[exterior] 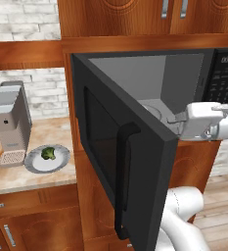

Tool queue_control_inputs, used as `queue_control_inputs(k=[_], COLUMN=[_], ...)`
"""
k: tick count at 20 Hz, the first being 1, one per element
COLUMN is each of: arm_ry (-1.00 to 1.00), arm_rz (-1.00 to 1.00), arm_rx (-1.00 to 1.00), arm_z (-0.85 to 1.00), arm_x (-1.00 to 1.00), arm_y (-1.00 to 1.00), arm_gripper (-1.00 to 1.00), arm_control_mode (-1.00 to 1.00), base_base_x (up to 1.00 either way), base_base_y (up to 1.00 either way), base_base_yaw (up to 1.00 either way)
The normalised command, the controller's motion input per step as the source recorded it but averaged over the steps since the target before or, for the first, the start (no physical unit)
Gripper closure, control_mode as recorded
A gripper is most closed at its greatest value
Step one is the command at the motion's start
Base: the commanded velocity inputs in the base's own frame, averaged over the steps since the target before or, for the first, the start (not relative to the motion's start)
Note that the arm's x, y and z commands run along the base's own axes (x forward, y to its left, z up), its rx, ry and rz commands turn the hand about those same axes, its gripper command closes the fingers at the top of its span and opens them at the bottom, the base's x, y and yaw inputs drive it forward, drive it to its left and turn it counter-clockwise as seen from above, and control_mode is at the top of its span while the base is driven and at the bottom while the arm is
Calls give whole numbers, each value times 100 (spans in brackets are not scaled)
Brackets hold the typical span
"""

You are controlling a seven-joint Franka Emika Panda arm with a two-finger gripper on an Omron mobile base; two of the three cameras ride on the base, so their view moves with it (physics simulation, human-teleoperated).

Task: Pick the broccoli from the counter and place it in the microwave. Then turn on the microwave.

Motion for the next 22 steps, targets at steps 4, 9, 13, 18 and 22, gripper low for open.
queue_control_inputs(k=[4,9,13,18,22], arm_ry=[-5,-5,0,13,19], arm_rz=[-38,-37,-36,-29,-10], arm_rx=[-36,-50,-46,-25,-3], arm_z=[6,2,-6,-6,-12], arm_x=[0,0,0,0,0], arm_y=[-95,-69,-56,-28,-8], arm_gripper=[-100,-100,-100,-100,-100], arm_control_mode=[-100,-100,-100,-100,-100], base_base_x=[0,0,0,0,0], base_base_y=[0,0,0,0,0], base_base_yaw=[0,0,0,0,0])
